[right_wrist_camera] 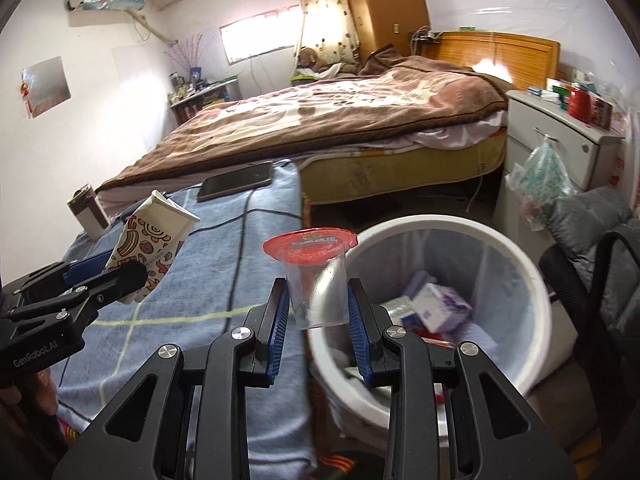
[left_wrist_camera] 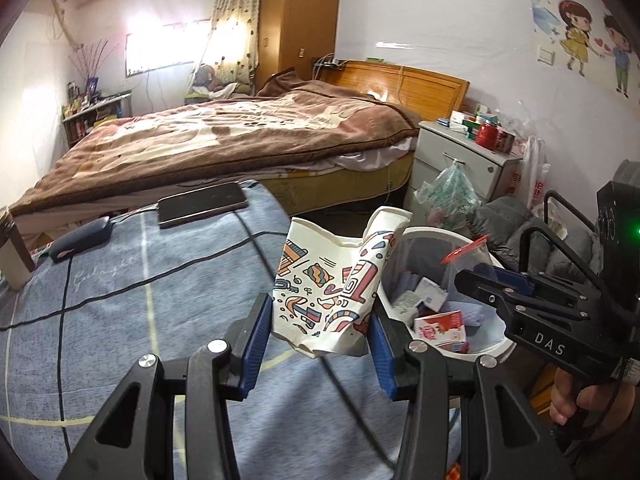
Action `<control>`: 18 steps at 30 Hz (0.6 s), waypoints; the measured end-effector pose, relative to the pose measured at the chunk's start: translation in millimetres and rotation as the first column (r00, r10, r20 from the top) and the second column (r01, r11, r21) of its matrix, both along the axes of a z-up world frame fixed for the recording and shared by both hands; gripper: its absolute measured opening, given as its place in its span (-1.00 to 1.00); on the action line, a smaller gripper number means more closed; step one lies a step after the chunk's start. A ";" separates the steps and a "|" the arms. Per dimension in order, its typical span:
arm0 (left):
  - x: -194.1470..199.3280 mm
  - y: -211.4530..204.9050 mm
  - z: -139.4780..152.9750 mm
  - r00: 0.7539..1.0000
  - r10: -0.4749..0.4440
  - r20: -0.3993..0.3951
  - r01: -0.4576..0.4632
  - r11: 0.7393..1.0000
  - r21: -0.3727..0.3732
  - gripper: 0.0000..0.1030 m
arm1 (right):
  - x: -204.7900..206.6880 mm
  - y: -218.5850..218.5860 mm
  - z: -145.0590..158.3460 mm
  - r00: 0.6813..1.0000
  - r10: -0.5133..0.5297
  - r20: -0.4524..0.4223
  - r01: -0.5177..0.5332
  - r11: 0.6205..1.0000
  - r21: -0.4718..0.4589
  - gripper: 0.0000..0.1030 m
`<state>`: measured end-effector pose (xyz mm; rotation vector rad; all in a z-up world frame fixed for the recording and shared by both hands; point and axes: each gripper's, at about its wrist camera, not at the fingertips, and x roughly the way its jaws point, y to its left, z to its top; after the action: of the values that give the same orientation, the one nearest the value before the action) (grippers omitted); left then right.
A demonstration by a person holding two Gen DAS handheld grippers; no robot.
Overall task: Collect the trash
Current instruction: 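Carry the clear cup and patterned paper cup over the bin with both grippers, then open both grippers to drop the two cups into the bin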
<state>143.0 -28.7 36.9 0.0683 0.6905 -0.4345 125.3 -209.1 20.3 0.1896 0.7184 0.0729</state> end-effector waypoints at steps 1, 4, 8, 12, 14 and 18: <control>-0.9 -6.0 0.3 1.000 -0.011 -0.001 0.011 1.000 -0.005 -0.06 | -1.7 -4.0 0.1 1.000 -0.008 0.001 0.008 1.000 -0.002 -0.38; -3.8 -23.9 -0.6 0.999 -0.035 -0.001 0.035 0.999 -0.006 -0.06 | -8.3 -19.0 -0.2 0.999 -0.033 0.004 0.033 0.999 -0.005 -0.39; -3.9 -46.2 -5.4 0.998 -0.066 -0.013 0.065 0.998 -0.015 -0.06 | -12.8 -34.4 -2.5 0.998 -0.066 0.002 0.066 0.998 -0.013 -0.39; -2.7 -67.5 -14.7 0.995 -0.092 -0.039 0.091 0.996 -0.026 -0.06 | -12.0 -49.4 -10.9 0.996 -0.090 -0.025 0.090 0.996 -0.024 -0.51; -2.8 -77.1 -19.0 0.993 -0.103 -0.053 0.102 0.994 -0.028 -0.06 | -12.7 -56.6 -14.4 0.994 -0.109 -0.030 0.108 0.994 -0.028 -0.52; 1.7 -95.5 -27.2 0.991 -0.114 -0.069 0.113 0.994 -0.015 -0.06 | -12.2 -68.5 -21.7 0.991 -0.126 -0.052 0.126 0.992 -0.006 -0.52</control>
<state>144.8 -124.2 9.7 0.0824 0.7554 -0.5517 113.1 -277.6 -1.3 0.2342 0.7568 -0.0540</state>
